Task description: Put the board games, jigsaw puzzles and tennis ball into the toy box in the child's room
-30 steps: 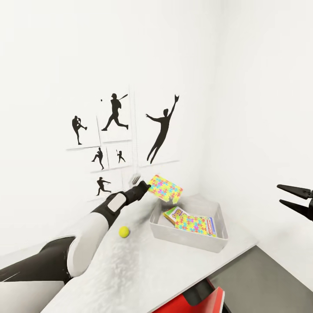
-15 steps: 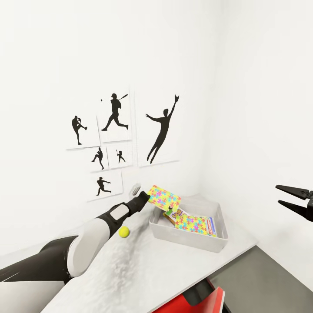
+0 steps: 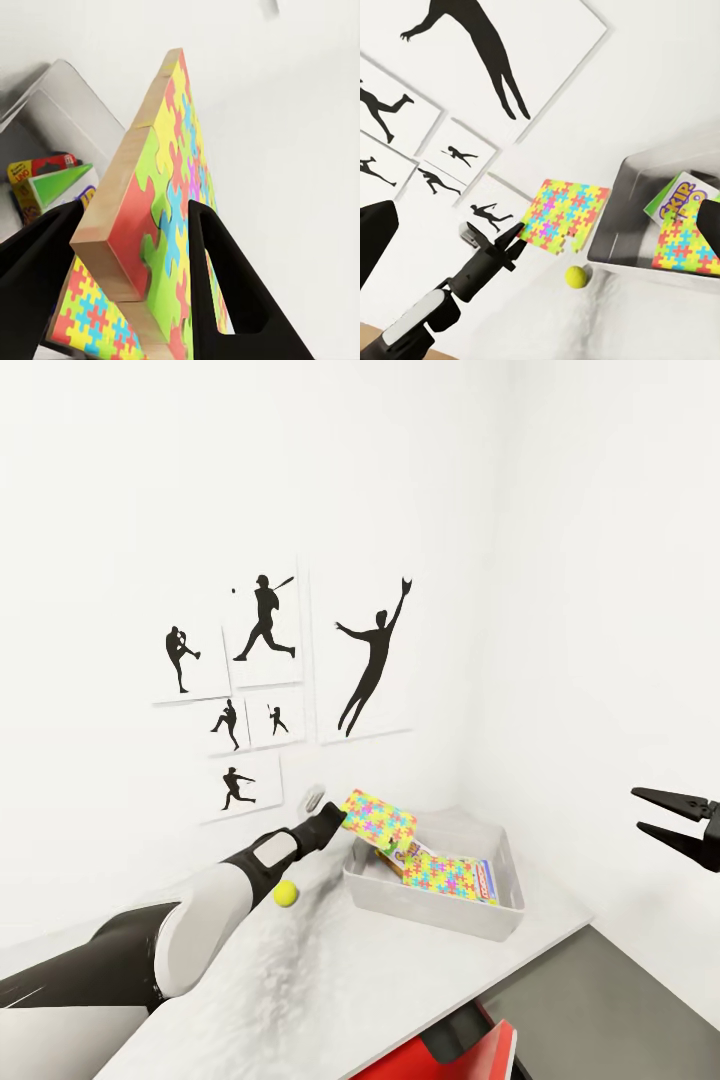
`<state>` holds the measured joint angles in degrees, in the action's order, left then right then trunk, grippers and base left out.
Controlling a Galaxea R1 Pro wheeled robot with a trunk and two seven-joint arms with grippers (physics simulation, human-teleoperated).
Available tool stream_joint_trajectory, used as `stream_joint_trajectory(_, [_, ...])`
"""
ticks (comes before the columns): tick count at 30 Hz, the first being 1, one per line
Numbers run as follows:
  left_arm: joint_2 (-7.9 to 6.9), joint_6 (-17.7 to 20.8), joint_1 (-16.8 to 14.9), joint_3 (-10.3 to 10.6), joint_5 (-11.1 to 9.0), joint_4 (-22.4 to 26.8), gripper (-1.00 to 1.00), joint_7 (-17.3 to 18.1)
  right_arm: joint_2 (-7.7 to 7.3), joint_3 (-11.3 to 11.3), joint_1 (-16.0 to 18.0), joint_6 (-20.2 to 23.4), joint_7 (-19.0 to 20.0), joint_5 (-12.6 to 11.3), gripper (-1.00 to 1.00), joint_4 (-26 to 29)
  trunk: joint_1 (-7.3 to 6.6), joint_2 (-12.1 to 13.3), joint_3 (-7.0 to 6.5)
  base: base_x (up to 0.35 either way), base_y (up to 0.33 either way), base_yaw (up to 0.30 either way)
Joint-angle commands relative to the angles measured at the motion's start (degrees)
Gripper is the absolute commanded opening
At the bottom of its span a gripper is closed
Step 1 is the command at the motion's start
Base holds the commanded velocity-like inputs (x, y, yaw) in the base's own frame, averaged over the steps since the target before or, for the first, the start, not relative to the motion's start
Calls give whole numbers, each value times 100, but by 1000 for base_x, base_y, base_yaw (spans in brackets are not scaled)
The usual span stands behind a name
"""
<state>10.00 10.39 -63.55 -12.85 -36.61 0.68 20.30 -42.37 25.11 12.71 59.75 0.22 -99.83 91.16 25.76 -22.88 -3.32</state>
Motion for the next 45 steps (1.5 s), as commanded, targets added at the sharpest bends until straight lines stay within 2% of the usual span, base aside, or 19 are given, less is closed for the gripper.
stream_joint_trajectory(1, [0, 48, 0, -51, -6, 1, -100, -9, 0, 4, 2, 25, 3, 5, 100, -1, 2, -4, 2, 0, 0, 0])
stream_joint_trajectory(27, [0, 534, 0, -42, 16, 85, -100, 67, 1, -7, 13, 6, -1, 0, 100, -2, 2, -4, 34, 0, 0, 0])
stream_joint_trajectory(29, [0, 530, 0, -42, 15, 88, -100, 70, 1, -159, 21, -11, -6, 4, 100, -4, 2, -4, 52, 0, 0, 0])
stream_joint_trajectory(33, [0, 526, 0, -42, 14, 93, -100, 70, 14, -648, 27, -23, -7, 33, 100, -2, 2, -4, 88, 0, 0, 0])
stream_joint_trajectory(34, [0, 526, 0, -42, 14, 92, -100, 70, 57, -747, 30, -23, -9, 37, 100, -2, 2, -4, 98, 0, 0, 11])
stream_joint_trajectory(36, [0, 524, 0, -43, 14, 91, -100, 70, 293, -925, 41, -15, -12, 65, 100, -5, 2, -4, 116, 0, 0, 35])
stream_joint_trajectory(38, [0, 529, 0, -43, 14, 91, -100, 70, 645, -1016, 71, -3, -13, 99, 100, -13, 2, -4, 135, 0, 0, 50])
stream_joint_trajectory(39, [0, 535, 0, -42, 14, 91, -100, 75, 872, -1046, 87, 8, -13, 115, 100, -10, 2, -4, 144, 0, 0, 57])
stream_joint_trajectory(42, [0, 540, 0, -42, 15, 94, -100, 89, 1015, -1059, 134, 21, -13, 126, 100, -4, 2, -4, 172, 0, 0, 59])
stream_joint_trajectory(45, [0, 542, 0, -42, 14, 96, -100, 95, 1077, -1064, 394, 25, -27, 124, 100, -2, 2, -4, 199, 0, 0, 61])
